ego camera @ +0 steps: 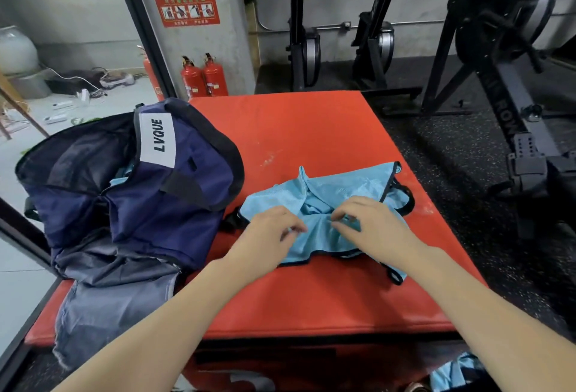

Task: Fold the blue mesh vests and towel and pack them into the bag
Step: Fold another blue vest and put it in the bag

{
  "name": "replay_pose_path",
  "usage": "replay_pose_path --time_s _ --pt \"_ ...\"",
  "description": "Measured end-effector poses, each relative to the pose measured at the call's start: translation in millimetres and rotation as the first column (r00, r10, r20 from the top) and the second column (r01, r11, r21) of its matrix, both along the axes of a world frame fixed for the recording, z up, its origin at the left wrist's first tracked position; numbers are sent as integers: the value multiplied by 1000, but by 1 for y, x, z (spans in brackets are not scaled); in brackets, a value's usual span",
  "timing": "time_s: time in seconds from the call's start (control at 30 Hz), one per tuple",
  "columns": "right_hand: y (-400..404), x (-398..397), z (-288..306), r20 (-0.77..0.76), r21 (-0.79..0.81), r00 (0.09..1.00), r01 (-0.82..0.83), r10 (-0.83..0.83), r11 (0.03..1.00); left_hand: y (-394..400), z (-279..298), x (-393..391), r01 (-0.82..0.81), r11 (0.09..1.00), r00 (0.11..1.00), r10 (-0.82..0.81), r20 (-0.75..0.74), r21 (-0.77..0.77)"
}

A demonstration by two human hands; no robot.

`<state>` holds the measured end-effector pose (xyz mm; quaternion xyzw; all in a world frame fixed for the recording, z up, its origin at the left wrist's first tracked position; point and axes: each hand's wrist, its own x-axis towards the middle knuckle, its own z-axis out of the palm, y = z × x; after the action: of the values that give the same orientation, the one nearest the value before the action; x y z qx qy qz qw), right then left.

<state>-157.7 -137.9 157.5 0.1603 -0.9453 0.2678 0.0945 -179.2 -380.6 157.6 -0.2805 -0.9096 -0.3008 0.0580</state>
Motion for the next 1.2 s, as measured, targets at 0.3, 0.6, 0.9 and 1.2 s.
replay_pose_path --time_s 0.3,0.6,0.9,1.2 --pt "-15 20 -15 78 199 994 -94 79 975 5 -24 12 71 988 994 -59 90 -138" --pt "-18 25 -9 103 -89 994 31 -22 996 21 -13 33 -95 991 995 96 4 -89" --pt "-9 46 0 42 -77 999 -3 6 997 3 -8 42 -146 988 989 145 -26 -56" --pt "48 70 3 -15 90 986 165 -164 982 -70 -2 59 -216 976 975 215 -48 -17"
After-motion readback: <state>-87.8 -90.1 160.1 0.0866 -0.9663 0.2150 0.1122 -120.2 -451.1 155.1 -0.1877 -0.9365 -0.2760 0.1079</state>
